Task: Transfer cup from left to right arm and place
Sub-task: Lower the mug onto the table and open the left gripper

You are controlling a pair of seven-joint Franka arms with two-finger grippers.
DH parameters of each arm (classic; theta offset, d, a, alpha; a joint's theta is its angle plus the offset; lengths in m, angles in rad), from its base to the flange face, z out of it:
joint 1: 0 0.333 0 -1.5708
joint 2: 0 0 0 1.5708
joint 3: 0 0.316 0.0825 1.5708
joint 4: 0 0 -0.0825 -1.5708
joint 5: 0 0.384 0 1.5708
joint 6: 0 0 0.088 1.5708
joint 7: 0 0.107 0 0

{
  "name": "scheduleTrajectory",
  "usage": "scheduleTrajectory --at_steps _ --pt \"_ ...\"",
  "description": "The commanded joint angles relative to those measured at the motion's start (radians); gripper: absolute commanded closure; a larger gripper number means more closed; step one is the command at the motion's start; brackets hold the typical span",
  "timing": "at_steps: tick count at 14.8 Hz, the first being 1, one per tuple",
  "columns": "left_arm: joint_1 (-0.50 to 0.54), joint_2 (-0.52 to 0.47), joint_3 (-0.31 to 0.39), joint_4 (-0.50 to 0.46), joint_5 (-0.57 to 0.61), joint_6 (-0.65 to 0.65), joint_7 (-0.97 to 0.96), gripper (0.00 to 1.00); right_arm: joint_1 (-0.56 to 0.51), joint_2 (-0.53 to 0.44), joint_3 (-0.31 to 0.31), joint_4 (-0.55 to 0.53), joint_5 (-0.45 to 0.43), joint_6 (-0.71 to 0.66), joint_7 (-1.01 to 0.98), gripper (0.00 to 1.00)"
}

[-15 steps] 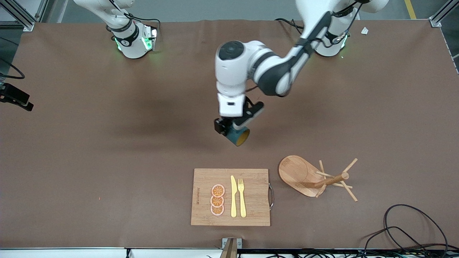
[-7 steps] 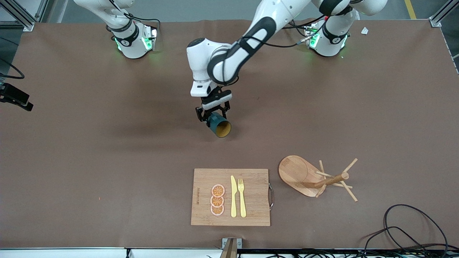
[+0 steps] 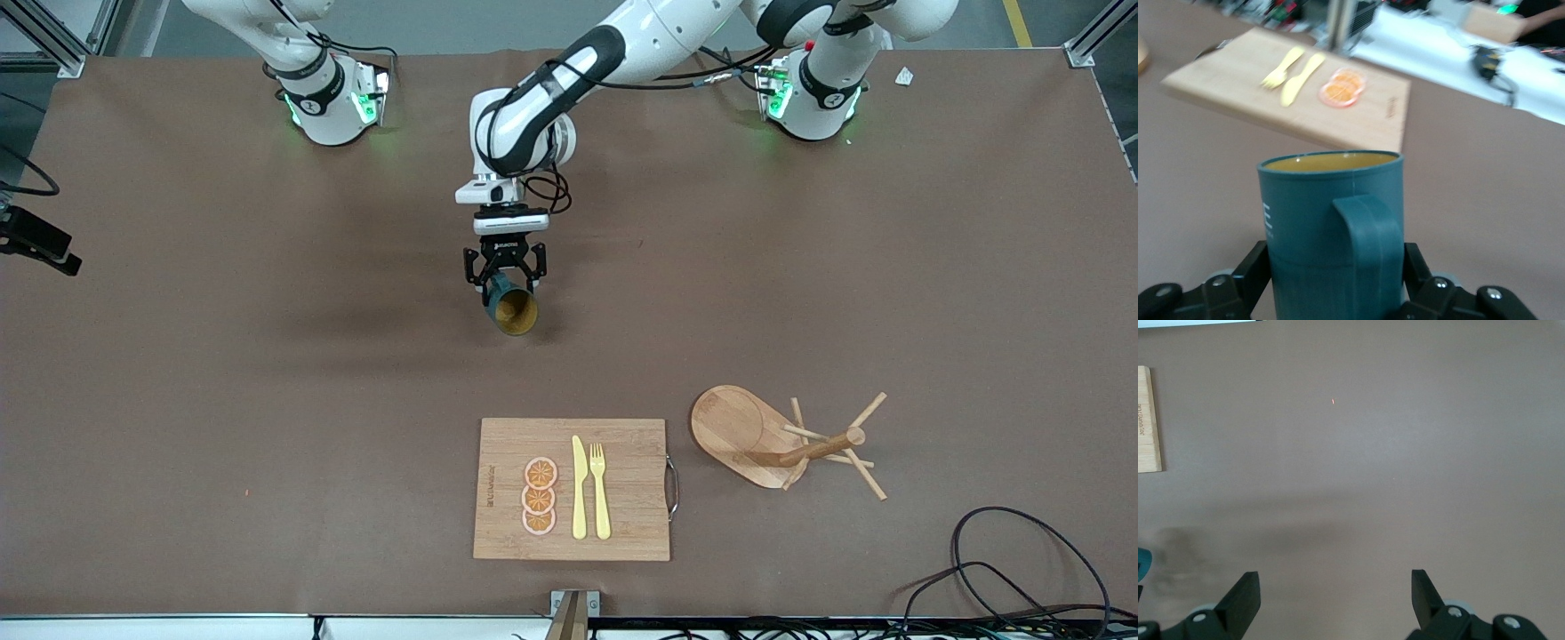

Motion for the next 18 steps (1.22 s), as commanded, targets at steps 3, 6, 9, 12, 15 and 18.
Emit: scheduleTrajectory --at_steps 3,6,9,12,15,18 --pt "-0.014 0.077 0.010 -0.013 0.237 -0.061 -0.051 0.48 -0.022 0.006 0.013 0.014 0.019 -0.002 0.003 0.00" --pt "-0.053 0.095 -0.002 -0.053 0.268 -0.171 -0.055 0.01 -0.030 0.006 0.013 0.014 0.029 -0.002 0.003 0.00" --pt "-0.123 0.084 -0.005 -0.058 0.150 -0.193 -0.052 0.00 -0.036 0.006 0.013 0.014 0.036 -0.002 0.003 0.00" --pt "-0.143 0.045 -0.049 -0.056 -0.042 -0.249 -0.067 0.00 -0.036 0.006 0.013 0.014 0.038 -0.005 0.001 0.00" --pt "-0.142 -0.036 -0.106 -0.044 -0.186 -0.344 -0.055 0.02 -0.024 0.039 0.016 0.011 0.038 -0.003 -0.003 0.00" --pt "-0.124 -0.176 -0.108 -0.041 -0.336 -0.381 0.052 0.02 0.010 0.136 0.019 0.014 0.042 0.003 0.001 0.00"
